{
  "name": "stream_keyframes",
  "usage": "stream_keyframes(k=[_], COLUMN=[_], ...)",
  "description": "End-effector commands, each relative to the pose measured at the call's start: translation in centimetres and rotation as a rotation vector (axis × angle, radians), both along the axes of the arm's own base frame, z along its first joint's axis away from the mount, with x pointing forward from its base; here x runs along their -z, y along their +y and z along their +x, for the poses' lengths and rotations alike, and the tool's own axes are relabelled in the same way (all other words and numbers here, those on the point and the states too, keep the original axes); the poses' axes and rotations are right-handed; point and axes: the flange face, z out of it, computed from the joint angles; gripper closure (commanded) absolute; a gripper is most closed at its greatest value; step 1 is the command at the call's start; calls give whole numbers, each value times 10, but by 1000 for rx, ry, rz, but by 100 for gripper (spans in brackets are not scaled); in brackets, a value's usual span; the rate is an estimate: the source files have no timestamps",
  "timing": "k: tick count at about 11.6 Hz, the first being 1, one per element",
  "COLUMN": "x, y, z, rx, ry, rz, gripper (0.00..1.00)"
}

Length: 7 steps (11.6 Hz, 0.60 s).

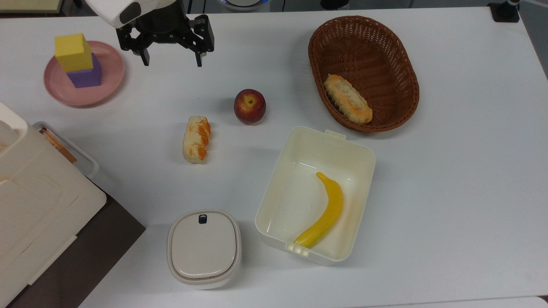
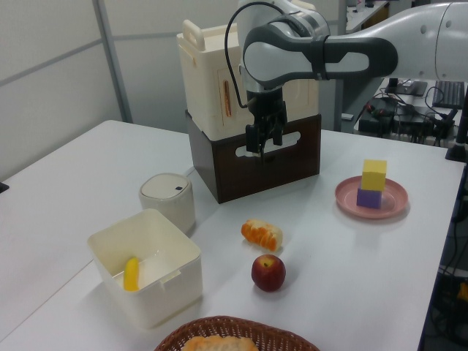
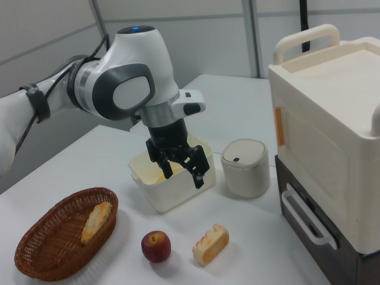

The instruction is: Put the yellow cube on the table

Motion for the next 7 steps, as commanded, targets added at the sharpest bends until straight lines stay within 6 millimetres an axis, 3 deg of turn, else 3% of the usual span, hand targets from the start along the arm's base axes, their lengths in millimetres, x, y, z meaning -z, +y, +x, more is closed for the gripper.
stream_keyframes(k=[1,5,7], x=[-7,-5,2], y=[0,-1,-12], z=[-6,-9,-9], rx=[-8,-2,8], ry=[-8,14,31], rz=[-1,-6,-40], gripper=[0,0,0])
